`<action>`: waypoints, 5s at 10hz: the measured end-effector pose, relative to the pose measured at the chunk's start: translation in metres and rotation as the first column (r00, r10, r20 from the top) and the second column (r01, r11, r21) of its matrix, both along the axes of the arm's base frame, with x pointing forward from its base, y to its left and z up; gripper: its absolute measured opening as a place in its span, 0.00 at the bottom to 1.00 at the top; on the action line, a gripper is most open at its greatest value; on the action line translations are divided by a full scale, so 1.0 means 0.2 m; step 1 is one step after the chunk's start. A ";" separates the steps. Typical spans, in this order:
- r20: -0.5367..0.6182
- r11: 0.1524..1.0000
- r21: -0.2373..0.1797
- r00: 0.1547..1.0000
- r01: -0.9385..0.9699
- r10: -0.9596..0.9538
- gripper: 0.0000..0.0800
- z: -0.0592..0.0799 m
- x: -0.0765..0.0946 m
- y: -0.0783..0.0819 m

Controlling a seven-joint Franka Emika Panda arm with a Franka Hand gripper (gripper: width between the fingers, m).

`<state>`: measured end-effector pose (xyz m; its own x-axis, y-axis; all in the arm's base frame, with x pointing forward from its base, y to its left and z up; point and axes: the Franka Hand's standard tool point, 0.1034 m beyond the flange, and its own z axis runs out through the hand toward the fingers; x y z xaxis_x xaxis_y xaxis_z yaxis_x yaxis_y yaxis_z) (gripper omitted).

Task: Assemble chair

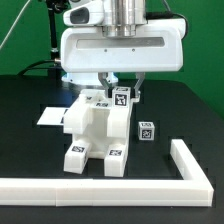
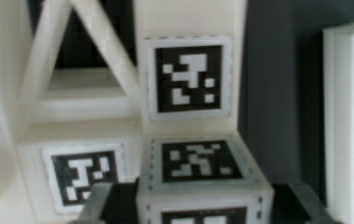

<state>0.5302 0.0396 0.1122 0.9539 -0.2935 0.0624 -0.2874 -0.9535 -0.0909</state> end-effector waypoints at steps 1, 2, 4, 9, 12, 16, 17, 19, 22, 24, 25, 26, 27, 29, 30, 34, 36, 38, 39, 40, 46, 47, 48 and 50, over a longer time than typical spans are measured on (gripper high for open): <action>-0.001 1.000 0.002 1.000 0.018 -0.018 0.35 0.00 0.00 0.00; -0.006 0.996 0.009 0.996 0.093 -0.093 0.35 0.00 0.00 0.00; -0.019 0.970 0.025 0.970 0.243 -0.243 0.35 0.00 0.00 0.01; -0.024 0.956 0.029 0.957 0.291 -0.291 0.59 0.00 0.00 0.01; -0.024 0.956 0.029 0.957 0.291 -0.291 0.80 0.00 0.00 0.01; -0.044 0.955 0.049 0.956 0.293 -0.291 0.81 0.12 -0.01 0.02; -0.040 0.954 0.054 0.955 0.296 -0.295 0.81 0.14 0.00 0.03; -0.045 0.955 0.049 0.955 0.294 -0.292 0.81 0.12 -0.01 0.03; -0.046 0.955 0.049 0.955 0.294 -0.292 0.81 0.12 -0.01 0.03; -0.046 0.955 0.048 0.956 0.293 -0.291 0.81 0.11 -0.01 0.03; -0.047 0.956 0.047 0.957 0.290 -0.288 0.81 0.11 -0.04 0.03; -0.058 0.956 0.046 0.957 0.289 -0.286 0.81 0.10 -0.09 0.04; -0.073 0.957 0.043 0.956 0.288 -0.285 0.81 0.08 -0.15 0.03; -0.083 0.957 0.034 0.955 0.289 -0.286 0.81 0.04 -0.19 0.03; -0.077 0.957 0.030 0.955 0.290 -0.287 0.81 0.02 -0.18 0.02; -0.064 0.957 0.036 0.957 0.286 -0.284 0.81 0.05 -0.08 0.03; -0.067 0.958 0.030 0.957 0.285 -0.283 0.81 0.02 -0.06 0.03; -0.069 0.961 0.035 0.960 0.275 -0.272 0.81 0.04 -0.08 0.08; -0.066 0.961 0.040 0.960 0.274 -0.271 0.81 0.06 -0.10 0.09; -0.065 0.960 0.039 0.960 0.276 -0.273 0.81 0.05 -0.13 0.08; -0.066 0.960 0.029 0.959 0.279 -0.277 0.81 -0.01 -0.15 0.10; -0.063 0.961 0.026 0.960 0.275 -0.273 0.81 -0.02 -0.11 0.09; -0.063 0.962 0.025 0.961 0.272 -0.270 0.81 -0.02 -0.08 0.09; -0.058 0.963 0.025 0.962 0.267 -0.265 0.81 -0.01 -0.01 0.08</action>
Offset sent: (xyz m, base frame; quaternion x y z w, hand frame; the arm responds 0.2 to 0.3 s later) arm 0.0000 0.0000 0.0000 0.0000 0.0000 0.2571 0.9664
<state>0.5283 0.0549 0.1093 0.8428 -0.5382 -0.0006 -0.5357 -0.8388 -0.0974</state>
